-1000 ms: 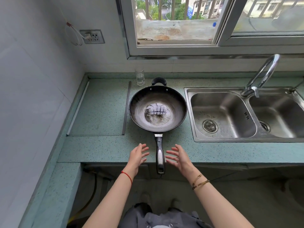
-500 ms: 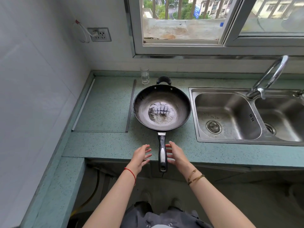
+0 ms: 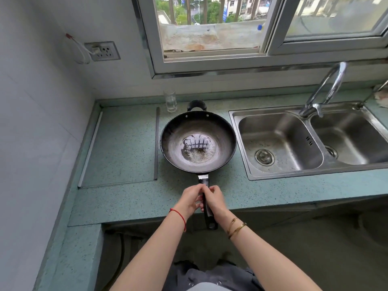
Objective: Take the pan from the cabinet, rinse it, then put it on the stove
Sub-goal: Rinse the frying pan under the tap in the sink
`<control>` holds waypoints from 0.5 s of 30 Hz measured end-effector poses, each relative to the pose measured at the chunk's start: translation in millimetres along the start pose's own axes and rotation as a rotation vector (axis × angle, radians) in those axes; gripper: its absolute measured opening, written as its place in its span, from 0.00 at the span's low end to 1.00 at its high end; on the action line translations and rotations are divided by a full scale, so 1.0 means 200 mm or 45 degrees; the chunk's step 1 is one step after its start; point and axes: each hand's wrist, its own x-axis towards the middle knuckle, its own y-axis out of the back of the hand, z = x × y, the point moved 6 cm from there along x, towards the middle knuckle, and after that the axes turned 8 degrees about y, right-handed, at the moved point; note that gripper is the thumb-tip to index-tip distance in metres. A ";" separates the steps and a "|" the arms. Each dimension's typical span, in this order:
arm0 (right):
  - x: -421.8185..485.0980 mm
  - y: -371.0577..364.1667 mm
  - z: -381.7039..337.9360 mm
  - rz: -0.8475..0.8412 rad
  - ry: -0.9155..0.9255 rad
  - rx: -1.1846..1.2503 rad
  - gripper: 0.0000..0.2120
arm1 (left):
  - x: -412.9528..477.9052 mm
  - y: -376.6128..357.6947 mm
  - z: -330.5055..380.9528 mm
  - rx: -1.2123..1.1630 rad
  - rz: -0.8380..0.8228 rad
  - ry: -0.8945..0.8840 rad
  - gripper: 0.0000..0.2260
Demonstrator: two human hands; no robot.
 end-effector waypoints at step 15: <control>0.02 0.20 -0.10 0.234 0.274 -0.122 0.11 | 0.03 -0.17 0.10 0.081 -0.170 -0.182 0.06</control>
